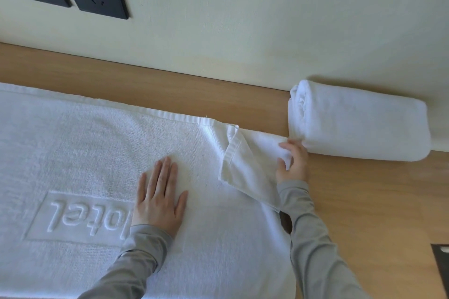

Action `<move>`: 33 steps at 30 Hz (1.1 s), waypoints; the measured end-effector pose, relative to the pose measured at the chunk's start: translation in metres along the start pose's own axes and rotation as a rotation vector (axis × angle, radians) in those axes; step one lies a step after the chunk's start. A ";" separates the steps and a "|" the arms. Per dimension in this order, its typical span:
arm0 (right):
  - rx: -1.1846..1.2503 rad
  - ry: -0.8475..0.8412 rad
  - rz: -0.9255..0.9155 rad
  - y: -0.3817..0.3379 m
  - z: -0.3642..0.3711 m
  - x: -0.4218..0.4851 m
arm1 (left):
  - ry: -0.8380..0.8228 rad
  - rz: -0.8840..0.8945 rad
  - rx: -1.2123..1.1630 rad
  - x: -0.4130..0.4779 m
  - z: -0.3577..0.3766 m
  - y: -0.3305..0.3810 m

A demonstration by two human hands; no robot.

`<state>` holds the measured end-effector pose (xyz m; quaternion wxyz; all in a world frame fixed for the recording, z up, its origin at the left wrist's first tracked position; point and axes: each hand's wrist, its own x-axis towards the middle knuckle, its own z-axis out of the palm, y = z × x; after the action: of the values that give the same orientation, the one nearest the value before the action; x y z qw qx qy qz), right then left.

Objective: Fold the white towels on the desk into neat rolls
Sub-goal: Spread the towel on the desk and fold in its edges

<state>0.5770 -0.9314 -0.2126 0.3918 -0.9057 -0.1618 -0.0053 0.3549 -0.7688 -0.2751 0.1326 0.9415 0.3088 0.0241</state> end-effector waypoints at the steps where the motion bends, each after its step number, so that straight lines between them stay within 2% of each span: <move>1: -0.072 -0.032 0.018 0.005 0.003 0.002 | 0.001 -0.001 0.001 0.000 0.001 0.000; 6: -0.402 -0.102 -0.257 0.012 0.014 0.011 | 0.008 0.001 0.006 0.000 0.003 0.000; 8: -0.570 -0.257 -0.240 0.010 0.015 0.027 | 0.007 0.001 0.007 0.000 0.003 0.000; 12: -0.880 -0.588 -0.083 0.003 0.015 0.073 | 0.013 -0.005 0.006 -0.001 0.001 0.001; 14: -0.989 -0.703 -0.046 -0.007 0.016 0.091 | 0.012 -0.004 0.005 -0.001 0.001 0.002; 17: -1.098 -0.777 -0.046 -0.014 0.016 0.107 | 0.004 -0.003 0.008 -0.001 0.001 0.001; 20: -1.188 -0.753 -0.070 -0.014 0.017 0.112 | -0.011 0.001 0.017 -0.001 0.000 0.000; 24: -1.205 -0.695 -0.053 -0.012 0.026 0.105 | -0.019 -0.008 0.021 -0.001 0.000 0.000; 26: -1.148 -0.564 -0.072 -0.010 0.023 0.098 | -0.023 -0.012 0.027 -0.001 0.001 0.000; 29: -0.892 -0.379 -0.214 -0.017 0.014 0.074 | -0.028 -0.015 0.030 -0.001 0.001 0.000; 31: -0.608 -0.328 -0.346 -0.028 0.013 0.040 | -0.030 -0.014 0.034 0.000 0.002 0.000; 33: -0.454 -0.353 -0.486 -0.037 0.018 -0.001 | -0.032 -0.016 0.029 0.000 0.001 0.001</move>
<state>0.5632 -0.8950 -0.1990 0.1346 -0.8916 -0.4318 0.0221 0.3551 -0.7699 -0.2759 0.1241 0.9411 0.3146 0.0037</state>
